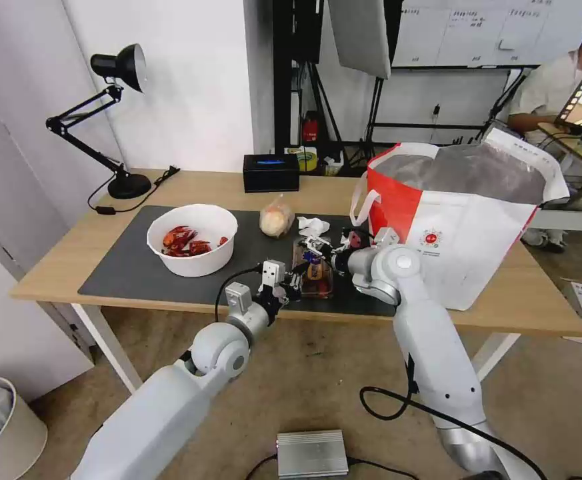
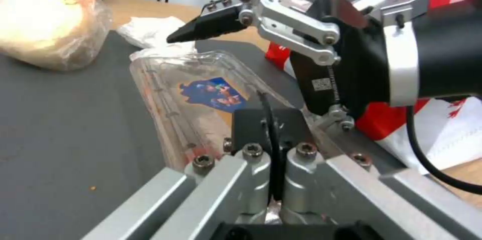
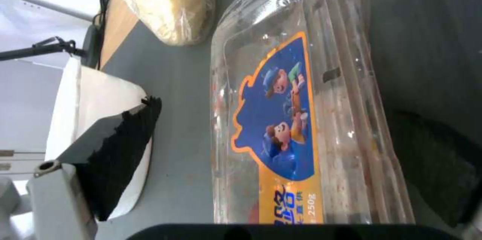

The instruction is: Pick up the trash from the table and place it into the takeout bag.

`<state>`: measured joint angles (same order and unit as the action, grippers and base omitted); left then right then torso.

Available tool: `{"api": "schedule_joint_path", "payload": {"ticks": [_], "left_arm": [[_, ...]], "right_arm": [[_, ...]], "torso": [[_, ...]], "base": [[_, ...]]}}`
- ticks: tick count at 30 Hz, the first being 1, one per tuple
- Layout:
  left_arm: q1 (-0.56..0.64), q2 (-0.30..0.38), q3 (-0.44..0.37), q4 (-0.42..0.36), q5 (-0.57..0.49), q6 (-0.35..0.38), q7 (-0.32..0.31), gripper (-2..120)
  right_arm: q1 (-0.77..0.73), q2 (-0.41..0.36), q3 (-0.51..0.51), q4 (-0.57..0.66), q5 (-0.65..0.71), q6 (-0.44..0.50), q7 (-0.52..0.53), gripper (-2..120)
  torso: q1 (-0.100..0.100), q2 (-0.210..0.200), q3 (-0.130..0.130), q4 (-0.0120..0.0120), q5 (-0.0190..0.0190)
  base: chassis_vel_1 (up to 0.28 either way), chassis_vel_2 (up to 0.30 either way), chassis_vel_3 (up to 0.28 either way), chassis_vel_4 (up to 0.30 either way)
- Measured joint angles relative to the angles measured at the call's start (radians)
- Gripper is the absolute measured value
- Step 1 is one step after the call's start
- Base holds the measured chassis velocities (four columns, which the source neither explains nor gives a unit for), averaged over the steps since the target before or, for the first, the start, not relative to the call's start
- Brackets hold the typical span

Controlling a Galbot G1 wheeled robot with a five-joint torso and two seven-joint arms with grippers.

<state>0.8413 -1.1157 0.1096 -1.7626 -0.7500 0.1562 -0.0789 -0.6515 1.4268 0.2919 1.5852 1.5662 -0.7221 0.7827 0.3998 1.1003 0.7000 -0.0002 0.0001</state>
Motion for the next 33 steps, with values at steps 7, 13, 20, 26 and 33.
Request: {"api": "schedule_joint_path", "payload": {"ticks": [7,13,20,26,33], "left_arm": [[0.006,0.001,-0.003,-0.003,0.001,-0.001,0.0,0],[0.007,0.0,-0.003,-0.004,0.001,-0.002,0.0,0],[0.011,0.002,-0.003,-0.007,0.003,-0.004,0.0,0],[0.011,0.006,-0.003,-0.012,0.003,-0.004,0.0,0],[0.013,0.005,-0.004,-0.015,0.002,-0.006,0.0,0]], "right_arm": [[0.001,-0.004,0.0,0.006,-0.004,0.0,-0.001,98],[0.001,-0.006,0.001,0.006,-0.006,0.0,-0.002,100],[-0.007,-0.006,0.002,0.009,-0.02,0.001,-0.003,76],[-0.008,-0.005,0.002,0.012,-0.02,0.001,-0.001,59],[-0.016,-0.009,0.007,0.019,-0.02,0.002,0.003,27]], "torso": [[0.0,0.0,0.0,0.0003,0.0],[0.0,0.0,0.0,0.0003,0.0],[0.0,0.0,0.0,0.0002,0.0],[0.0,0.0,0.0,0.0003,0.0],[0.0,0.0,0.0,0.0002,0.0]], "base": [[0.0,0.0,0.0,0.0],[0.0,0.0,0.0,0.0],[0.0,0.0,0.0,0.0],[0.0,0.0,0.0,0.0],[0.0,0.0,0.0,0.0]]}}
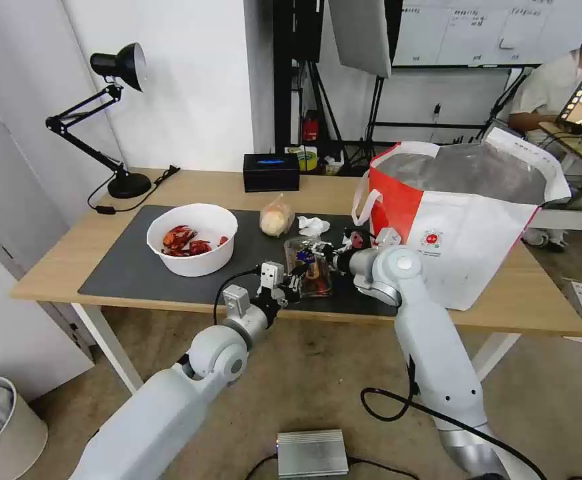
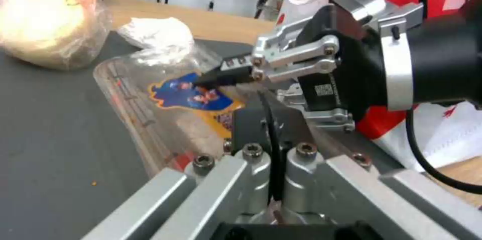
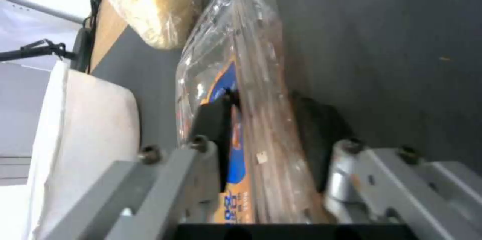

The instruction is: Pick up the trash from the table and place it into the takeout bag.

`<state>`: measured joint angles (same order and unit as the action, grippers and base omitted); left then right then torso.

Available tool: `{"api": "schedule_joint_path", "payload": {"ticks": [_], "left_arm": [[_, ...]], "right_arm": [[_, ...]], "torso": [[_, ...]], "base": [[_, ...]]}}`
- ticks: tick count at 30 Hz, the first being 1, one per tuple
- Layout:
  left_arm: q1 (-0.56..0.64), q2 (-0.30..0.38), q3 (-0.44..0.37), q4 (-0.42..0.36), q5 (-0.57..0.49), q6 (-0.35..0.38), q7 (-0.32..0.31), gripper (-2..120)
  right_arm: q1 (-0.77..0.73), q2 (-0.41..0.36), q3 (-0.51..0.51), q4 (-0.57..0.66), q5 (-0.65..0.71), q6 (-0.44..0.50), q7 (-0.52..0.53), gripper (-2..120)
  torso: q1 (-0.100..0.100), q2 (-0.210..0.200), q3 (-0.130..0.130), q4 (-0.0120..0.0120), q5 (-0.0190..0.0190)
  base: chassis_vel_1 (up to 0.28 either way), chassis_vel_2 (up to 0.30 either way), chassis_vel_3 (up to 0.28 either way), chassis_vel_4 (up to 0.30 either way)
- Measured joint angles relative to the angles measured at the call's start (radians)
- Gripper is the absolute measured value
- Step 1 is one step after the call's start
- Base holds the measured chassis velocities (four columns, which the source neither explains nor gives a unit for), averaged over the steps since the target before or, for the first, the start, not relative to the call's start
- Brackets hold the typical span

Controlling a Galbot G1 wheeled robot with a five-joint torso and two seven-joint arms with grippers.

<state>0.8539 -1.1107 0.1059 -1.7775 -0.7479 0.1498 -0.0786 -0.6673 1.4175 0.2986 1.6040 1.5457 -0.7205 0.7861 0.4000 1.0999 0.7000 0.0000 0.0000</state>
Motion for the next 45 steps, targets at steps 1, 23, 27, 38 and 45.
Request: {"api": "schedule_joint_path", "payload": {"ticks": [1,23,27,38,45], "left_arm": [[0.0,0.0,0.0,0.0,0.0,0.0,0.0,0],[0.031,0.025,-0.07,-0.018,-0.004,-0.015,0.024,0],[0.032,0.032,-0.085,-0.018,-0.004,-0.016,0.026,0],[0.121,0.09,-0.171,-0.066,0.0,-0.03,0.043,0],[0.24,0.108,-0.25,-0.137,0.037,-0.038,0.05,12]], "right_arm": [[0.0,0.0,0.0,0.0,0.0,0.0,0.0,27],[-0.011,0.004,0.005,0.007,0.001,0.001,0.011,0],[-0.015,0.004,0.005,0.009,0.001,0.001,0.01,0],[-0.021,0.002,0.008,0.029,0.0,0.001,-0.01,0],[-0.048,-0.011,0.011,0.081,-0.002,0.002,-0.034,0]], "torso": [[0.0,0.0,0.0,0.0,0.0],[0.0,0.0,0.0,0.0,-0.0001],[0.0,0.0,0.0,0.0,-0.0001],[0.0,0.0,0.0,0.0,-0.0002],[0.0,0.0,0.0,0.0,-0.0001]], "base": [[0.0,0.0,0.0,0.0],[0.0,0.0,0.0,0.0],[0.0,0.0,0.0,0.0],[0.0,0.0,0.0,0.0],[0.0,0.0,0.0,0.0]]}}
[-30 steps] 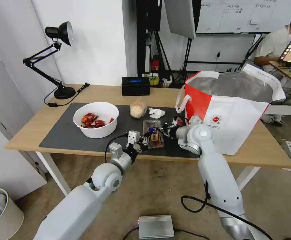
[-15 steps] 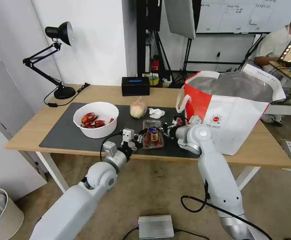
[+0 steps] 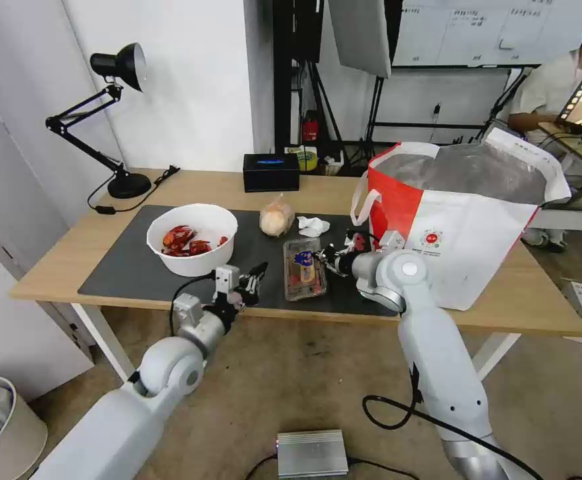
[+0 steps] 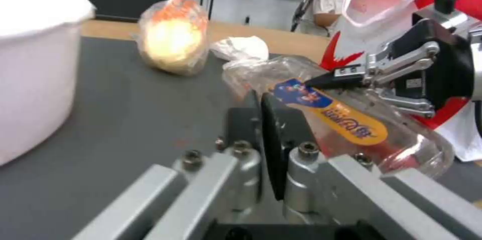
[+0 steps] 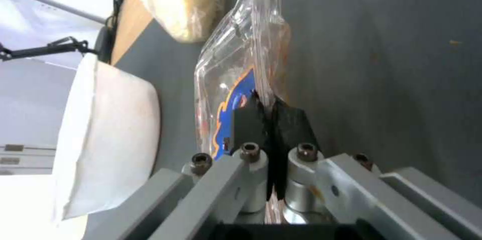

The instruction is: Pick up the trash from the table and place it into the takeout bag.

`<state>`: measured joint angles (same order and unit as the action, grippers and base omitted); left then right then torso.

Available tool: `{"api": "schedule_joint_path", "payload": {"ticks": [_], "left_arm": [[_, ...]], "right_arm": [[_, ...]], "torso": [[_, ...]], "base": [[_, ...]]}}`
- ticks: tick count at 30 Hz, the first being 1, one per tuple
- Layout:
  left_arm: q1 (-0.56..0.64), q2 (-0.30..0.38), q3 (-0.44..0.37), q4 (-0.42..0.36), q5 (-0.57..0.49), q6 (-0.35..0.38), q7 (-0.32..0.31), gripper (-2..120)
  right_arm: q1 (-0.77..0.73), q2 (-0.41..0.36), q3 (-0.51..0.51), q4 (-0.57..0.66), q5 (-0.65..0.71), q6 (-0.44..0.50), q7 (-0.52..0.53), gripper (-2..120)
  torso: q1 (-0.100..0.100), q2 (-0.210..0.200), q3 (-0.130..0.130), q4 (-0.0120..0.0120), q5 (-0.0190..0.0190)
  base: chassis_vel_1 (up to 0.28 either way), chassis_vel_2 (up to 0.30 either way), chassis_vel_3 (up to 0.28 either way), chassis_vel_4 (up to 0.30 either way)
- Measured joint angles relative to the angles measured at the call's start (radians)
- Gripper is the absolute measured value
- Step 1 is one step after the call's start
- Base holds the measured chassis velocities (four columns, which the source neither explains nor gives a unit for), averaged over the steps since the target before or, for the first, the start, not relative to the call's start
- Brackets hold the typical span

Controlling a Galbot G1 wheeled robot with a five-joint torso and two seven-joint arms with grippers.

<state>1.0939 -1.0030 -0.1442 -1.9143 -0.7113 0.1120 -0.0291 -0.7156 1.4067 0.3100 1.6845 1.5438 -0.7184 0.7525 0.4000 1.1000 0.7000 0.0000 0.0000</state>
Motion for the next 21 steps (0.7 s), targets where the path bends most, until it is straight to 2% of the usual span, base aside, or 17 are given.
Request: {"api": "schedule_joint_path", "payload": {"ticks": [4,6,7,11,12,13,14,17,21], "left_arm": [[0.026,-0.005,-0.02,-0.016,0.005,-0.002,0.0,21],[0.052,-0.008,-0.041,-0.034,0.008,-0.002,-0.001,32],[0.052,-0.008,-0.041,-0.034,0.008,-0.002,-0.001,32],[0.116,-0.014,-0.086,-0.063,0.026,-0.002,0.001,49],[0.116,-0.014,-0.086,-0.063,0.026,-0.002,0.001,49],[0.148,-0.02,-0.105,-0.071,0.036,-0.003,0.006,57],[0.148,-0.02,-0.105,-0.071,0.036,-0.003,0.006,57],[0.212,-0.03,-0.144,-0.087,0.058,-0.008,0.013,72],[0.243,-0.034,-0.168,-0.099,0.064,-0.011,0.016,80]], "right_arm": [[-0.003,-0.004,0.0,0.014,-0.001,0.001,-0.007,0],[-0.006,-0.009,0.0,0.035,-0.005,0.002,-0.014,0],[-0.006,-0.009,0.0,0.035,-0.005,0.002,-0.014,0],[-0.017,-0.021,-0.006,0.086,-0.036,0.003,-0.052,0],[-0.017,-0.021,-0.006,0.086,-0.036,0.003,-0.052,0],[-0.025,-0.03,-0.009,0.112,-0.058,0.005,-0.084,0],[-0.025,-0.03,-0.009,0.112,-0.058,0.005,-0.084,0],[-0.034,-0.05,-0.016,0.167,-0.114,0.027,-0.156,0],[-0.035,-0.056,-0.016,0.196,-0.142,0.038,-0.186,0]], "torso": [[0.0,0.0,0.0,0.0,0.0],[0.0,0.0,0.0,0.0,0.0],[0.0,0.0,0.0,0.0,0.0],[0.0,0.0,0.0,0.0,0.0001],[0.0,0.0,0.0,0.0,0.0001],[0.0,0.0,0.0,0.0,0.0],[0.0,0.0,0.0,0.0,0.0],[0.0,0.0,0.0,-0.0001,0.0],[0.0,0.0,0.0,-0.0001,0.0]], "base": [[0.0,0.0,0.0,0.0],[0.0,0.0,0.0,0.0],[0.0,0.0,0.0,0.0],[0.0,0.0,0.0,0.0],[0.0,0.0,0.0,0.0],[0.0,0.0,0.0,0.0],[0.0,0.0,0.0,0.0],[0.0,0.0,0.0,0.0],[0.0,0.0,0.0,0.0]]}}
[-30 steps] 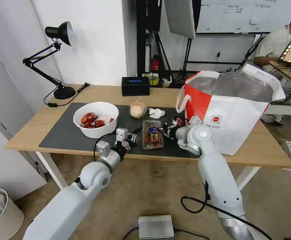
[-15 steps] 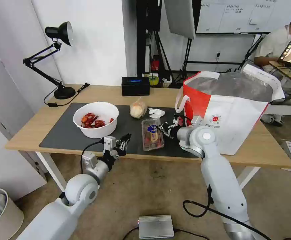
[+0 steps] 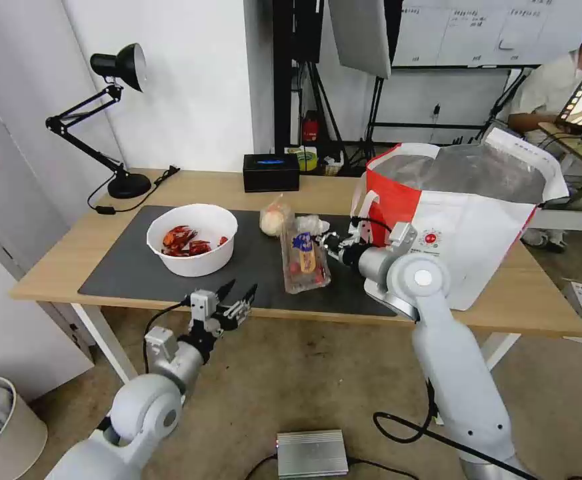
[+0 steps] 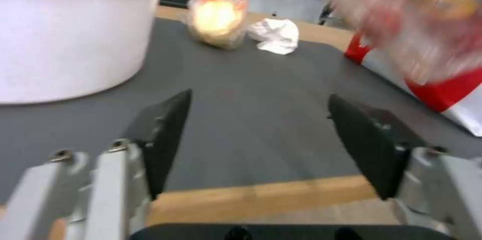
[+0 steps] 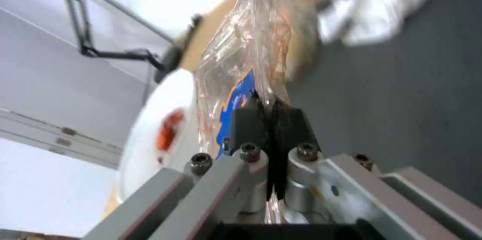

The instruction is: Pick up the trash from the table and place it into the takeout bag.

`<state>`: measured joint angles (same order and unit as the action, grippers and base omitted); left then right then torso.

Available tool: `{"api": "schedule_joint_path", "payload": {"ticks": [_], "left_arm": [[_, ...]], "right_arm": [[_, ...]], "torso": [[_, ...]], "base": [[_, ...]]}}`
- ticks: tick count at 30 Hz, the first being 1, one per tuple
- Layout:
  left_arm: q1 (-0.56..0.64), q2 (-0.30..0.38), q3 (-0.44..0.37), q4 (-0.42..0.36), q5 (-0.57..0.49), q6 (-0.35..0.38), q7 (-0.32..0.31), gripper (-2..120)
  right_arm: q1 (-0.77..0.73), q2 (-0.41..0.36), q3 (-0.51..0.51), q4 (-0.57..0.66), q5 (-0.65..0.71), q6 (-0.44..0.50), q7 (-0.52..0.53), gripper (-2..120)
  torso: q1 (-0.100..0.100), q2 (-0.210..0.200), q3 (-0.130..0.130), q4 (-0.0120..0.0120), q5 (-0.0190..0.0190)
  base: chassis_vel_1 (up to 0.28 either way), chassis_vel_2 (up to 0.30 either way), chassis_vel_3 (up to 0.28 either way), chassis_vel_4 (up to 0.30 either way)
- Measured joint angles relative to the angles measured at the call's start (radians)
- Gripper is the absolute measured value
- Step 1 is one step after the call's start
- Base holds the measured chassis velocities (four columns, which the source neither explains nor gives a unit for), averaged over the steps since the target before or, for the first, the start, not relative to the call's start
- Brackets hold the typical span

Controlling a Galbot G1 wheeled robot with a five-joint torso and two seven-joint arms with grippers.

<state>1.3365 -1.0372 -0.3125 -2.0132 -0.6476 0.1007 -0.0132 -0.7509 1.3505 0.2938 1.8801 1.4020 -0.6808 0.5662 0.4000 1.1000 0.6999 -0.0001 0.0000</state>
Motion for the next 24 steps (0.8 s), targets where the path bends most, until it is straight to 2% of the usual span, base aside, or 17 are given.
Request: {"api": "schedule_joint_path", "payload": {"ticks": [2,6,16,24], "left_arm": [[0.038,-0.004,-0.036,-0.018,0.006,-0.008,0.009,92],[0.089,-0.011,-0.076,-0.043,0.017,-0.02,0.014,99],[0.133,-0.026,-0.121,-0.075,0.025,-0.024,0.016,100],[0.145,-0.043,-0.124,-0.076,0.039,-0.026,0.016,100]], "right_arm": [[0.0,-0.008,0.0,0.039,-0.032,0.014,-0.033,0],[0.013,-0.028,0.008,0.086,-0.063,0.035,-0.062,0],[0.103,-0.067,0.049,0.145,-0.065,0.07,-0.066,0],[0.201,-0.107,0.086,0.138,-0.055,0.09,-0.044,0]], "torso": [[0.0,0.0,0.0,0.0002,0.0001],[0.0,0.0,0.0,0.0002,0.0],[0.0,0.0,0.0,0.0001,0.0001],[0.0,0.0,0.0,0.0001,0.0001]], "base": [[0.0,0.0,0.0,0.0],[0.0,0.0,0.0,0.0],[0.0,0.0,0.0,0.0],[0.0,0.0,0.0,0.0]]}}
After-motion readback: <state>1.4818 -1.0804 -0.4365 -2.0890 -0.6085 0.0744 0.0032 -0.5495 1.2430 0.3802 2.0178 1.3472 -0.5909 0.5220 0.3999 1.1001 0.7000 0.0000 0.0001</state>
